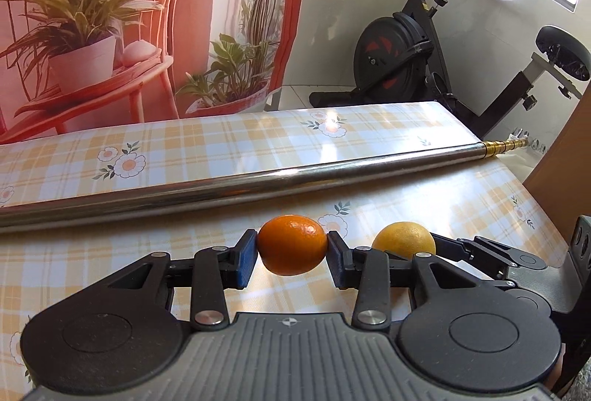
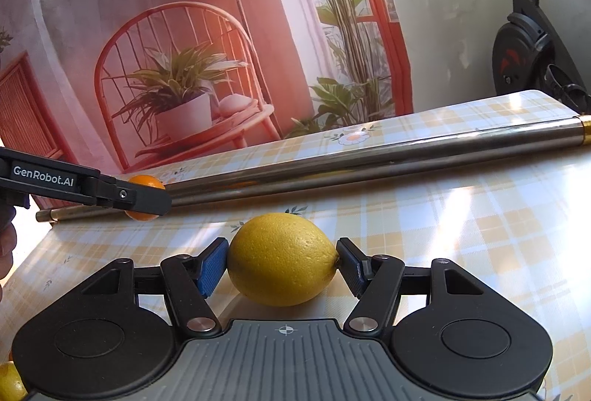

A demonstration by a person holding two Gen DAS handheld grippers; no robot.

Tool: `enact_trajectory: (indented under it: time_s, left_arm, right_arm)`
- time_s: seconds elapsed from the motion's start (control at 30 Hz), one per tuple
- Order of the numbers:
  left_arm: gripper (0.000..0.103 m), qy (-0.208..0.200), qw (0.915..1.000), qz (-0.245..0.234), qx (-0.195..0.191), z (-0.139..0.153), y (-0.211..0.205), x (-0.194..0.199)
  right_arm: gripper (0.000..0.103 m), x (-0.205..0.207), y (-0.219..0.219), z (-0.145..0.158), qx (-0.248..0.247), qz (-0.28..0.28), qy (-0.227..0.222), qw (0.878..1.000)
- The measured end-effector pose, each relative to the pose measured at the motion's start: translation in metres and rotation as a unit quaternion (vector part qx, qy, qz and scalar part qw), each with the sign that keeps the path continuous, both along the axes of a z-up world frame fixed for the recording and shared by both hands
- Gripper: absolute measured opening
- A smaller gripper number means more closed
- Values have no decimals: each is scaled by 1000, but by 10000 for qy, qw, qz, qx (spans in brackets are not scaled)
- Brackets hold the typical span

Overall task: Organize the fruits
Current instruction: 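Carry the tangerine onto the plate and release it with the left tool while the right tool carries the lemon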

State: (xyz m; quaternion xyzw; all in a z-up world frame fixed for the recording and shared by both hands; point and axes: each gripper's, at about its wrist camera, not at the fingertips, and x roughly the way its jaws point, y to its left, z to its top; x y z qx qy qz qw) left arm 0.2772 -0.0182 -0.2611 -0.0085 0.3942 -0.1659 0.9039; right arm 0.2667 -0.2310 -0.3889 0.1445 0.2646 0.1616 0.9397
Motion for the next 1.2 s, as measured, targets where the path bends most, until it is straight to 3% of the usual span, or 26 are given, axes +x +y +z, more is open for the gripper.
enact_trajectory:
  time_s: [0.77, 1.0, 1.2]
  left_arm:
    - [42, 14, 9987, 293, -424, 10, 44, -83]
    - [42, 99, 9979, 403, -505, 7, 55, -96]
    - [42, 95, 9974, 439, -567, 8, 60, -100]
  right_arm:
    - [55, -24, 15, 14, -165, 116, 189, 9996]
    - [56, -31, 27, 16, -369, 216, 302, 9986]
    - [56, -17, 23, 17, -179, 316, 600, 9975]
